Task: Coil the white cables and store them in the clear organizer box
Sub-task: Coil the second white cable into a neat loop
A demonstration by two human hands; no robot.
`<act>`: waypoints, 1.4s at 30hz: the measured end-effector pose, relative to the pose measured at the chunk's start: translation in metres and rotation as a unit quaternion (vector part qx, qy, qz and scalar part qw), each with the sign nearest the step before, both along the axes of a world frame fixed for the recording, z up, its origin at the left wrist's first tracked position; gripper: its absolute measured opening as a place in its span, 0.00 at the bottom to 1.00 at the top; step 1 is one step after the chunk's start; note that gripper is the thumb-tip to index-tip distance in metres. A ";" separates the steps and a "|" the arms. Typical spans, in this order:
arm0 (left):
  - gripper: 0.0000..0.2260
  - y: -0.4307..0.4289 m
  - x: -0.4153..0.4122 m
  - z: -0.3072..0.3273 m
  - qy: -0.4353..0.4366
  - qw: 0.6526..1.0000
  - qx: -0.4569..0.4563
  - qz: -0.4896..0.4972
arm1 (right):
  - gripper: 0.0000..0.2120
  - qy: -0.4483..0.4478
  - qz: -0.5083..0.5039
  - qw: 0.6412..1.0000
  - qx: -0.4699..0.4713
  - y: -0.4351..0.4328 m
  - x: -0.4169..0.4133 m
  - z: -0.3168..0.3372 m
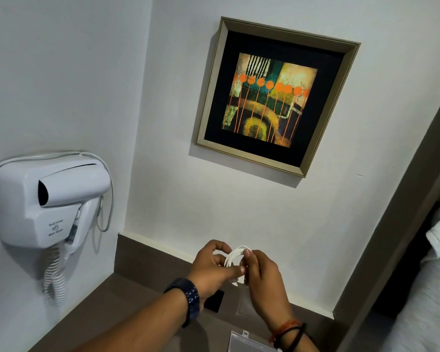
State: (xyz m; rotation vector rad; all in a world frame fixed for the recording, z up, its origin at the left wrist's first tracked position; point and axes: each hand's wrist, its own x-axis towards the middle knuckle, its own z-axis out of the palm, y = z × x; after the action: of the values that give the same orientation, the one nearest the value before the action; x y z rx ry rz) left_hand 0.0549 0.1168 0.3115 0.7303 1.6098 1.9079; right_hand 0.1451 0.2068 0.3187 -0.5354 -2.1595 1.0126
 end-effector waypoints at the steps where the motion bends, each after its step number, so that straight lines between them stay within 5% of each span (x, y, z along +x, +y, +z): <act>1: 0.16 0.000 -0.001 0.001 0.026 0.999 -0.017 0.033 | 0.15 -0.003 -0.011 1.000 0.014 0.000 0.000 -0.001; 9: 0.08 -0.001 -0.004 0.002 0.216 0.961 -0.131 0.114 | 0.13 -0.020 -0.059 0.996 0.067 0.003 -0.001 -0.008; 16: 0.10 -0.010 -0.010 0.016 0.371 0.903 -0.218 -0.019 | 0.09 -0.054 -0.062 0.989 0.123 0.009 0.003 -0.017; 24: 0.07 -0.009 -0.005 0.015 0.438 0.853 -0.282 0.027 | 0.12 -0.062 -0.056 0.986 0.145 0.007 -0.001 -0.019; 27: 0.06 -0.008 -0.004 0.013 0.395 0.878 -0.270 0.010 | 0.12 -0.069 -0.064 0.982 0.162 0.007 -0.002 -0.018; 33: 0.10 -0.008 -0.014 0.009 0.080 0.986 -0.143 -0.010 | 0.09 -0.057 -0.046 0.986 0.149 0.004 -0.004 -0.014; 37: 0.10 -0.011 -0.018 0.004 -0.032 0.998 -0.050 -0.010 | 0.10 -0.024 -0.043 0.996 0.081 0.001 -0.007 -0.007; 42: 0.12 -0.010 -0.015 0.000 -0.041 0.998 0.009 0.043 | 0.11 -0.007 -0.052 0.997 0.055 -0.001 -0.010 -0.002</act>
State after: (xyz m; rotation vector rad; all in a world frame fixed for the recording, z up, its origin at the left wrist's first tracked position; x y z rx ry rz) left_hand 0.0400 0.1073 0.3113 0.5912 1.5998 1.9896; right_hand 0.1348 0.2057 0.3163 -0.5978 -2.1619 0.8314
